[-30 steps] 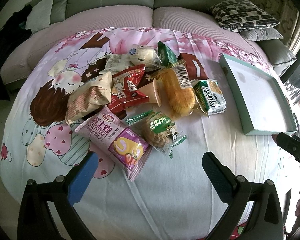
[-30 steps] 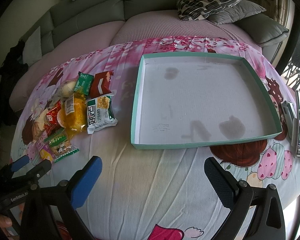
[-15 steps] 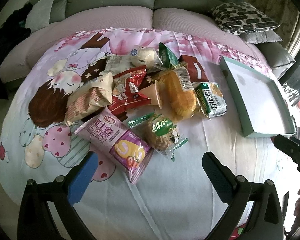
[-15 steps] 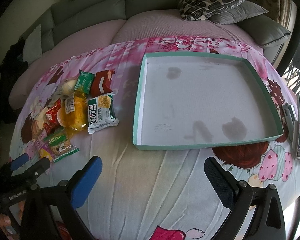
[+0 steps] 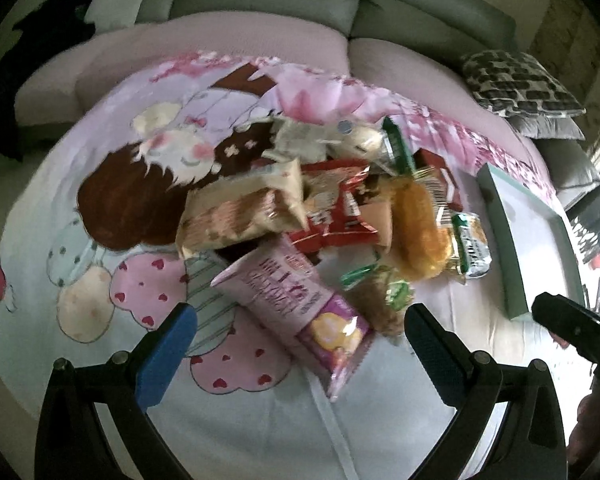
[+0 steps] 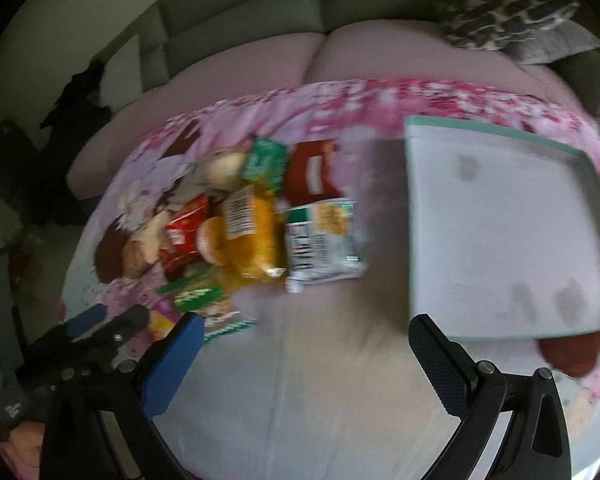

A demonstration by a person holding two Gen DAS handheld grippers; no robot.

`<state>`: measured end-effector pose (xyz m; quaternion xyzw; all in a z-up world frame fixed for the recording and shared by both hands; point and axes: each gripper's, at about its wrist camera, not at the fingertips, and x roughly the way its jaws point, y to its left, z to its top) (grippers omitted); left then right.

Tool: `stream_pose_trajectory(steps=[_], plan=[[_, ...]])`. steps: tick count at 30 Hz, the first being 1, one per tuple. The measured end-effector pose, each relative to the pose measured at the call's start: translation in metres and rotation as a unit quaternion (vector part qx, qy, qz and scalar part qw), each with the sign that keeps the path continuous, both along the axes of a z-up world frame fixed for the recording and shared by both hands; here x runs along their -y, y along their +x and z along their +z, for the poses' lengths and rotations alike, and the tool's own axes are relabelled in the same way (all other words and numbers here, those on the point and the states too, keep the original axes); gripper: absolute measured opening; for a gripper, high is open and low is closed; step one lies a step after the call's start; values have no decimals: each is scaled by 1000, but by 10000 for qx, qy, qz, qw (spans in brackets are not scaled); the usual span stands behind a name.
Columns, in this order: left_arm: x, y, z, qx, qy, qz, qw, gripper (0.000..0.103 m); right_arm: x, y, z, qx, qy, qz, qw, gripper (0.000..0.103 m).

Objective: Organize snacks
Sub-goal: 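Grasp the pink Swiss roll bag with the left tool while the right tool grasps the green-wrapped biscuit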

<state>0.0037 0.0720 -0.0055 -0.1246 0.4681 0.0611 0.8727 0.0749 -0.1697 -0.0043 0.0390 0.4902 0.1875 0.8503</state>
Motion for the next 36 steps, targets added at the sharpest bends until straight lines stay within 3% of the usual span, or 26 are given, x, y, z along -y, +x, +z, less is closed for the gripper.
stream_pose_trajectory(steps=[12,20,36], plan=[[-26,15,-29,-333,-672,431,9962,103,-34,6,-29,-238,-60,434,9988,103],[-11,35,-48,-810,-310,447,9952,103,-38,7,-35,-285,-149,518,9981,103],[-55,12,-53,-945,-154,819,9920,103,-85,3,-44,-265,-301,1036,9938,103]])
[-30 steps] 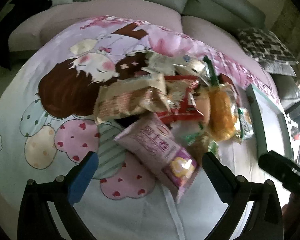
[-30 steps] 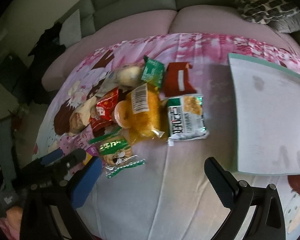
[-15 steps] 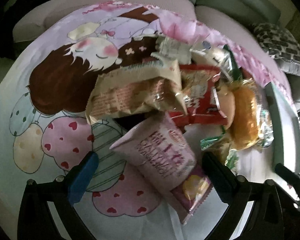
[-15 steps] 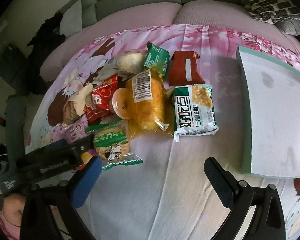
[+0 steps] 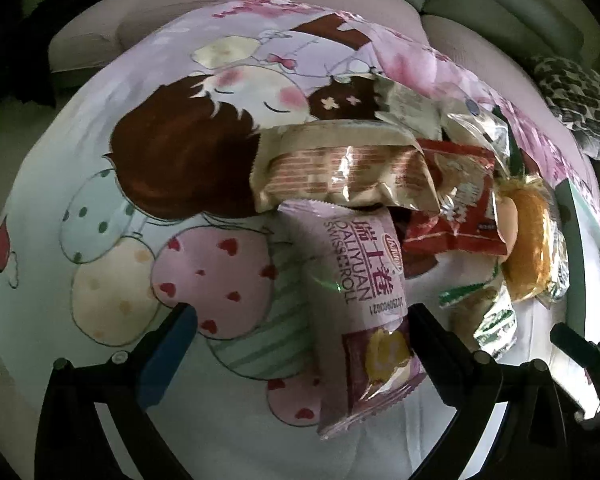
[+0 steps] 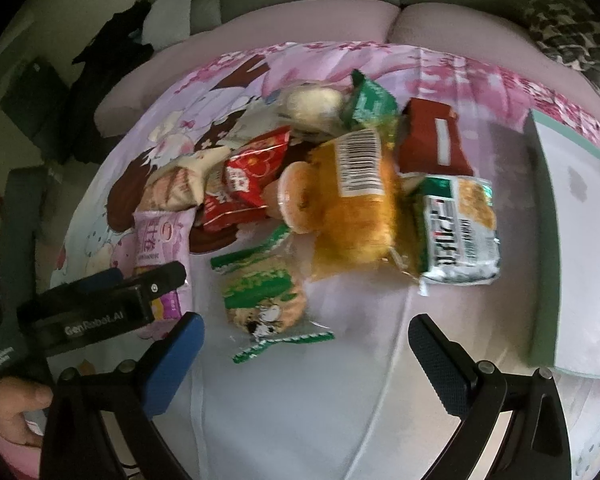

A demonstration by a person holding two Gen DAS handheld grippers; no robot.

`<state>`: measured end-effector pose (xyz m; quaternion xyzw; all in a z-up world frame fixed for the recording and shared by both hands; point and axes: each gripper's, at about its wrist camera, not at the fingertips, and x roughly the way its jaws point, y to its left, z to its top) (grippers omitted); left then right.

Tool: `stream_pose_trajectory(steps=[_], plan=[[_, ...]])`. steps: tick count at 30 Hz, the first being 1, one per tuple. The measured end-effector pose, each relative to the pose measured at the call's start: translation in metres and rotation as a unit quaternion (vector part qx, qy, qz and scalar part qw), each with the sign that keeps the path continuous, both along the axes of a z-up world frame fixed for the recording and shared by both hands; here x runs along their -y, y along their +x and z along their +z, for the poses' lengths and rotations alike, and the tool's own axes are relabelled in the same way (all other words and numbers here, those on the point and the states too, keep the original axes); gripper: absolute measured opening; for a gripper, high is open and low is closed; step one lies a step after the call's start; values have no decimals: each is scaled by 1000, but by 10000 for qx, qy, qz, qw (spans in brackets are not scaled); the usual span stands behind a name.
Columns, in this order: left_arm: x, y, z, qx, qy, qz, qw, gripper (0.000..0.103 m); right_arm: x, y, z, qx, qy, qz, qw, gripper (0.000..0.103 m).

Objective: Organize snacks
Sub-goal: 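Grasp the pink Swiss roll bag with the left tool while the right tool grasps the green-wrapped biscuit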

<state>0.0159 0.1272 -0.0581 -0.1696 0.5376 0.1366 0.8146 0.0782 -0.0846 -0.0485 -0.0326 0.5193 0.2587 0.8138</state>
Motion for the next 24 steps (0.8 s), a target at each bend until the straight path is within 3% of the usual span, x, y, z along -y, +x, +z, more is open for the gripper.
stream_pose_trajectory(steps=[4,8,17,24], plan=[[0,1,-1,-11,61,-58,10000,103,-13,0,-7,1,-176,106,9998,103],[13,19,1,-49,30,-132,9999,95,-23,0,-16,17,-353,221,9991,94],[42,42,1,105,-272,-429,9987,51,-29,1,-18,80,-310,359,9988,68],[44,45,2,159,-452,-387,9981,44,-34,-2,-19,89,-282,471,9985,57]])
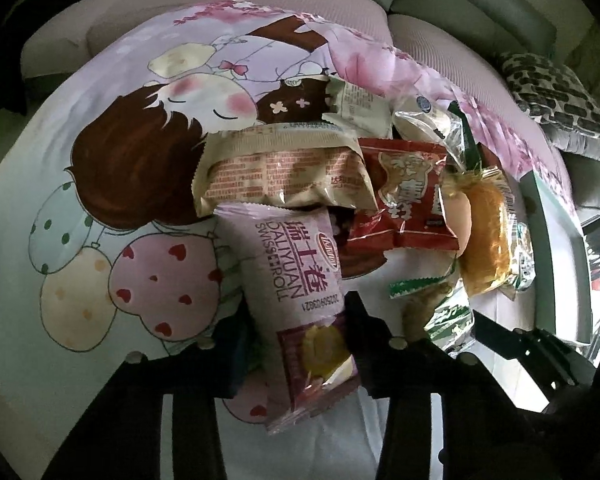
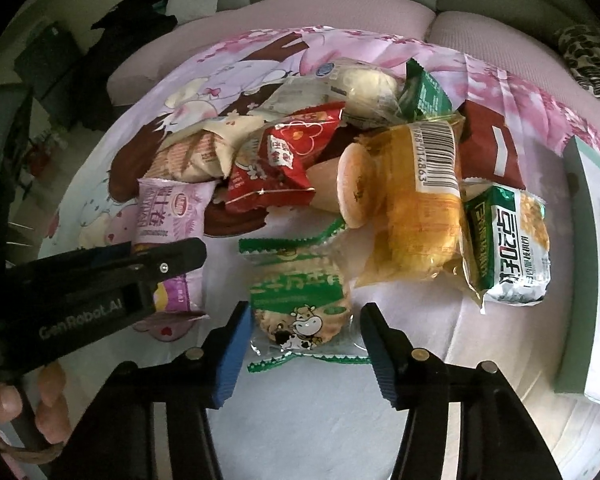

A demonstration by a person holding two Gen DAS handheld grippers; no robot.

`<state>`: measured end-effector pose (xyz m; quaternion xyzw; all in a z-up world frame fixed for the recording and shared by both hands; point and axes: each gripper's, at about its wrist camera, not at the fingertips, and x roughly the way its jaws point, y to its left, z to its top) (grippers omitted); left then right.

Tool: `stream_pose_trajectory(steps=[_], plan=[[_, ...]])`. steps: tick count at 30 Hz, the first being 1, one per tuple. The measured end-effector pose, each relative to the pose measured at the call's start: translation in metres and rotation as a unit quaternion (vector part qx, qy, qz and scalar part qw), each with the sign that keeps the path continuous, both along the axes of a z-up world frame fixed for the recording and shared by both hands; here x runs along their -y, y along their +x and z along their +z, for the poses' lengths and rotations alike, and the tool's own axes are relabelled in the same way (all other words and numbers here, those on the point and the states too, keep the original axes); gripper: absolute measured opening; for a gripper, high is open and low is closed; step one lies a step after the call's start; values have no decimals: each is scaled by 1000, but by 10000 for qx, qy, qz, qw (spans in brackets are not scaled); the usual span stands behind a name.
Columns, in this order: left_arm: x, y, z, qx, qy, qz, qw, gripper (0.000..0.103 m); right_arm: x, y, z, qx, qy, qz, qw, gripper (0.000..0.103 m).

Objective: Organize snacks
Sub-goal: 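Grasp the pink Swiss roll bag with the left tool while the right tool grasps the green-wrapped biscuit, then release the Swiss roll bag in the tray while the right tool releases the biscuit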

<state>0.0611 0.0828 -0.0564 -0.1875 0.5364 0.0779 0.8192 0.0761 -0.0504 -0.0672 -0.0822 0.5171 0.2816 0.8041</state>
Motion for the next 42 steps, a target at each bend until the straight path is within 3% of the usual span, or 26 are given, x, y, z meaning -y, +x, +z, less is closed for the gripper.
stream_pose_trajectory(steps=[12,21,31,36,42], plan=[[-5,-18,14,28,-55,-12,10000,42,11,-8,11,-27,273,-23,9996,53],[4,-30,55,345,40,-140,9993,42,29,-17,56,281,670,-225,9971,53],[43,6,102,813,118,-604,9948,42,77,16,93,570,942,-1247,9861,53],[73,30,119,1011,50,-820,9915,42,116,35,109,768,1033,-1934,9726,53],[124,60,131,1226,22,-1282,9841,42,168,60,113,669,1114,-2742,9528,53]])
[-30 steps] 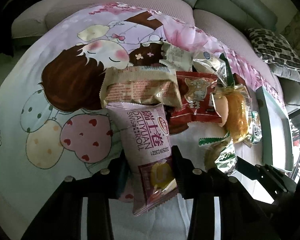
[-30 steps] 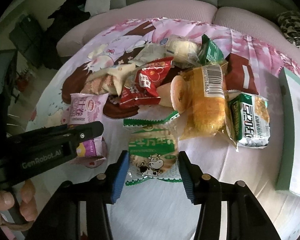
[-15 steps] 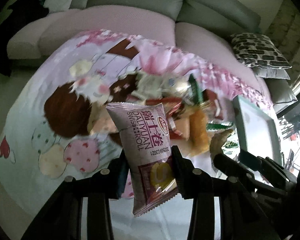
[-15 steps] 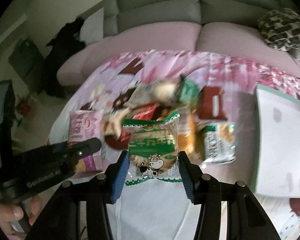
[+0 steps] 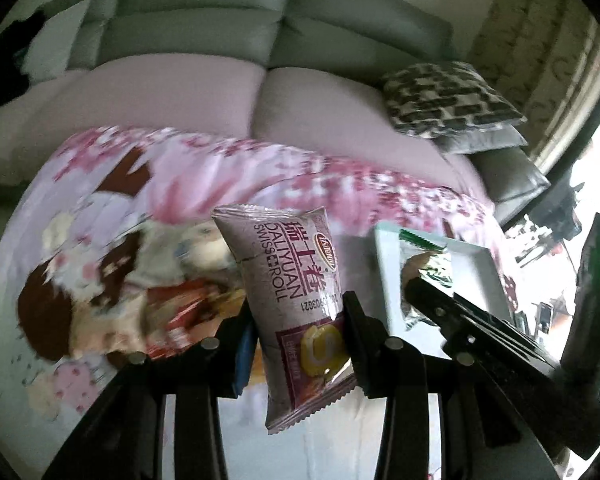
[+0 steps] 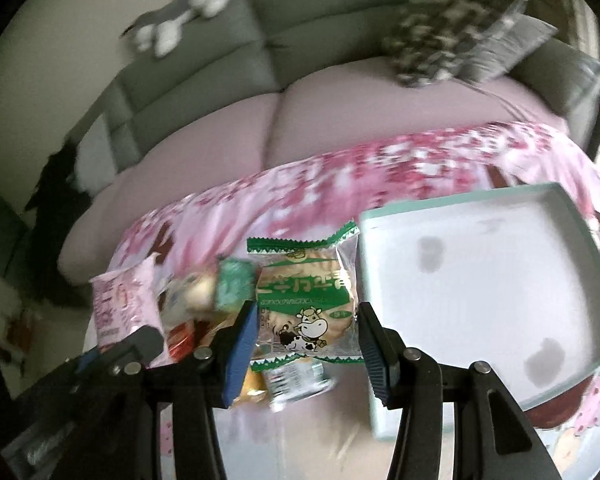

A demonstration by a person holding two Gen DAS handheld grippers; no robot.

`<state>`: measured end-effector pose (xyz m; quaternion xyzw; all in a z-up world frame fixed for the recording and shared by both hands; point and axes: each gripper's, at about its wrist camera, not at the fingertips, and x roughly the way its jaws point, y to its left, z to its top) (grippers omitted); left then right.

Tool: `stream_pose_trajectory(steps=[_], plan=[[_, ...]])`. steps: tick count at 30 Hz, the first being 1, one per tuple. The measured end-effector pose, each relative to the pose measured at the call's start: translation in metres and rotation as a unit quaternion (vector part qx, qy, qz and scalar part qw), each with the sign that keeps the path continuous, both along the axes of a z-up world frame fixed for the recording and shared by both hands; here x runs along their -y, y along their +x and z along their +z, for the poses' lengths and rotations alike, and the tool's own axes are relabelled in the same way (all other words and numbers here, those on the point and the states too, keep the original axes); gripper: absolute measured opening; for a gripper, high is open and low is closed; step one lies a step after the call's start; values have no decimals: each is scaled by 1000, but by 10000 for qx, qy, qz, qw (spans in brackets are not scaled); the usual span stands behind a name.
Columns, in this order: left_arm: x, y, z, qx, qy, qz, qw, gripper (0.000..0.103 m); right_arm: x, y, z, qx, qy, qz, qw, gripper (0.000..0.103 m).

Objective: Organize snacks
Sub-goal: 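Release the Swiss roll bag in the tray while the right tool releases the biscuit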

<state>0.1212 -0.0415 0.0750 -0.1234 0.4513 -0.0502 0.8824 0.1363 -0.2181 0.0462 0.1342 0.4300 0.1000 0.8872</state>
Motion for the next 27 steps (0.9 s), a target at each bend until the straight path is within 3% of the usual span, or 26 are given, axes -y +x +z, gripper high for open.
stream_pose_trajectory(steps=[10,27], plan=[[72,37,-3,100,84,-684,9976,42,84,28,-23,-338,239,-1177,9922,53],[160,90,-61,-128,162,-1348,9907,42,173,52,-83,-585,359,-2329,9701,53]])
